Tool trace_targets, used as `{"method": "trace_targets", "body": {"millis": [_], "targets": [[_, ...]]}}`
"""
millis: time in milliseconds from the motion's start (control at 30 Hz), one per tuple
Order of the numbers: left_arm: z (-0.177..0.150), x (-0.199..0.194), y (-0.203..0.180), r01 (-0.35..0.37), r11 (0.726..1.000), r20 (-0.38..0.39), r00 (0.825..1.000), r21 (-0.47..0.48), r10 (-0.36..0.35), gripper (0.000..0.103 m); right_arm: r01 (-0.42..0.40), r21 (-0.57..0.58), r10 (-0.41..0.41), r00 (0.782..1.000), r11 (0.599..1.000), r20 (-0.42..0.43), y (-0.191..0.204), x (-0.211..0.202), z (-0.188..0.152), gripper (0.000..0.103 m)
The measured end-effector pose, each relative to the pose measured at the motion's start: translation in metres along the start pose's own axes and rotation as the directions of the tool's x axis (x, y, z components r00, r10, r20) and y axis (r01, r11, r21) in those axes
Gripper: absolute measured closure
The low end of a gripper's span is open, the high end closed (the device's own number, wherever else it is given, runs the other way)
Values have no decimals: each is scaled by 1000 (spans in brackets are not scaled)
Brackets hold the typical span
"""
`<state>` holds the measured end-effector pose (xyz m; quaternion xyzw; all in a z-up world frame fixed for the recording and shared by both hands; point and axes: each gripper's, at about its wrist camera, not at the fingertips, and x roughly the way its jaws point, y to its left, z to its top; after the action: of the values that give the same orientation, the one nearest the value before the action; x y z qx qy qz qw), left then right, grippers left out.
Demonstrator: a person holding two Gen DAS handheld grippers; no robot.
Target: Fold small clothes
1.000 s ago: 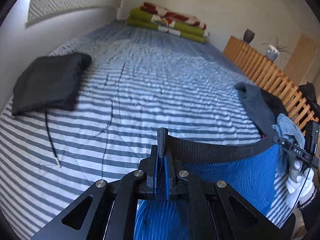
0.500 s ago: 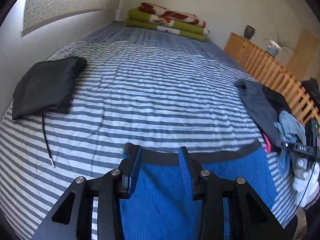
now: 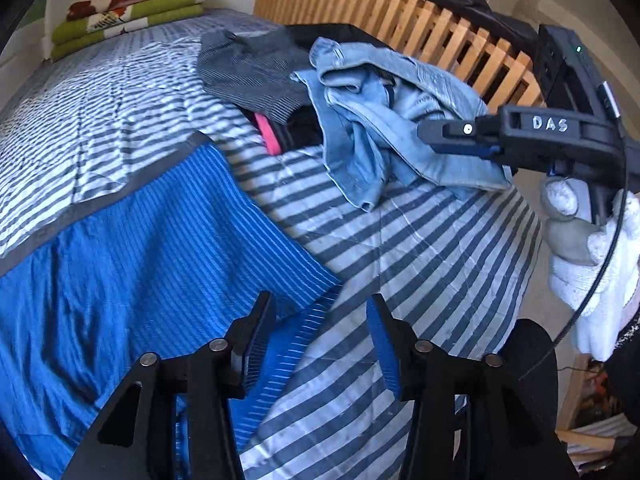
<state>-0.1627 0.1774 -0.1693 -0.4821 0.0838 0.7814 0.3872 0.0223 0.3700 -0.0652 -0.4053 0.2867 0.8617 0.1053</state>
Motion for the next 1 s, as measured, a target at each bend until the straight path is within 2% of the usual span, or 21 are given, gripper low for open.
{"method": "trace_targets", "body": {"millis": [133, 200, 267, 333, 400, 533, 700, 900, 1000], "targets": [[4, 37, -23, -53, 997, -44, 998, 52, 55, 50, -3, 21, 2, 1000, 1000, 6, -12, -6, -3, 74], [6, 49, -23, -96, 994, -53, 994, 50, 98, 50, -10, 23, 10, 1000, 1000, 0, -14, -3, -3, 74], [8, 60, -19, -102, 994, -70, 992, 34, 104, 54, -22, 22, 22, 1000, 1000, -9, -16, -1, -3, 74], [10, 64, -10, -113, 994, -73, 991, 0, 113, 90, -24, 17, 24, 1000, 1000, -13, -14, 5, 1, 74], [11, 59, 5, -49, 996, -62, 997, -80, 44, 99, -36, 16, 37, 999, 999, -24, -11, 12, 6, 74], [8, 35, 21, 69, 977, 10, 998, -200, -68, 99, -80, -6, 79, 995, 997, -67, 6, 34, 19, 74], [4, -1, 18, 142, 965, 112, 986, -222, -120, 99, -131, 5, 131, 979, 991, -160, 38, 92, 41, 72], [8, -17, 27, 159, 961, 140, 982, -226, -130, 99, -128, 103, 151, 955, 986, -254, 56, 173, 62, 70], [10, -16, 34, 164, 958, 143, 981, -235, -132, 100, -115, 136, 149, 950, 984, -274, 59, 202, 70, 70]]}}
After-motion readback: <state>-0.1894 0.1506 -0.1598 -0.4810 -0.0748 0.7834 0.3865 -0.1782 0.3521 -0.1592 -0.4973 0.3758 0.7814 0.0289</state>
